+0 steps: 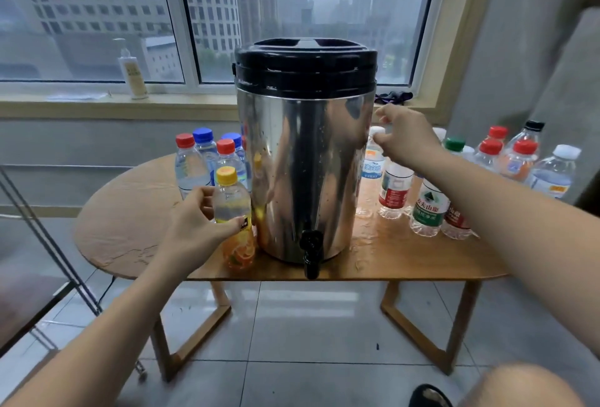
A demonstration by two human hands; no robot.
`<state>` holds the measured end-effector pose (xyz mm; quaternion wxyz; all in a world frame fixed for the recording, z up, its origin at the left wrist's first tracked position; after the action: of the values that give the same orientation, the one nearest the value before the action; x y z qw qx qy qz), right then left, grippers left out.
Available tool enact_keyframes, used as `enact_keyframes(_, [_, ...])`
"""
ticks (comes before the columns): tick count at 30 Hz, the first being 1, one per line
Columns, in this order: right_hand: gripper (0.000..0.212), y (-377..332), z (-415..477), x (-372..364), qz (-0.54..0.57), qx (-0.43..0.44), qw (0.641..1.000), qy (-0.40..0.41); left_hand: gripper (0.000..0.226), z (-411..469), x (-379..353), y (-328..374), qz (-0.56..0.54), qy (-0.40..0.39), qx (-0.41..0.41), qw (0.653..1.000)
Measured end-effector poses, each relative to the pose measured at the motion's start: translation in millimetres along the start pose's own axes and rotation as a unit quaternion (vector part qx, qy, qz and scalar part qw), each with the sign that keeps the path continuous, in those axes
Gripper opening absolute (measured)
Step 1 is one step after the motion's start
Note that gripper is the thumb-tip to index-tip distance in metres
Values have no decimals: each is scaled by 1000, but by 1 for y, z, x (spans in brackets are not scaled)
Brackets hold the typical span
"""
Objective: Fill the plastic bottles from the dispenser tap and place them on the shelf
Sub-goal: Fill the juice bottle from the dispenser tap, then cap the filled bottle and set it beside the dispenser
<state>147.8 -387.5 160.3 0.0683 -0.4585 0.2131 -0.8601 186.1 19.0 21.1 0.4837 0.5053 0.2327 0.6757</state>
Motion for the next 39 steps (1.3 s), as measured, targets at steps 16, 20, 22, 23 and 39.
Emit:
enact_keyframes(16, [27, -1, -26, 11, 8, 41, 999, -14, 58, -44, -15, -42, -27, 14, 64, 997])
enact_keyframes(20, [27, -15, -48, 34, 10, 81, 996, 19, 55, -40, -15, -47, -33, 23, 80, 996])
enact_keyframes(22, [25, -22, -63, 44, 12, 94, 995, 26, 56, -36, -15, -48, -24, 29, 79, 996])
enact_keyframes(23, [24, -25, -71, 47, 17, 96, 995, 25, 56, -34, -15, -48, -17, 33, 77, 996])
enact_keyframes(39, [14, -57, -195, -18, 132, 130, 977, -106, 64, -39, -5, -56, -3, 64, 96, 993])
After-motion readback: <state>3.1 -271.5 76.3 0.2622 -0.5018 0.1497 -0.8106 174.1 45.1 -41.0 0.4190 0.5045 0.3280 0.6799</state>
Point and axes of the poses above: each hand's wrist, its own z-axis towards the middle knuckle, its own x-axis out of the back of the hand, y = z × x, the point moved 9 cm from there along z, towards the middle knuckle
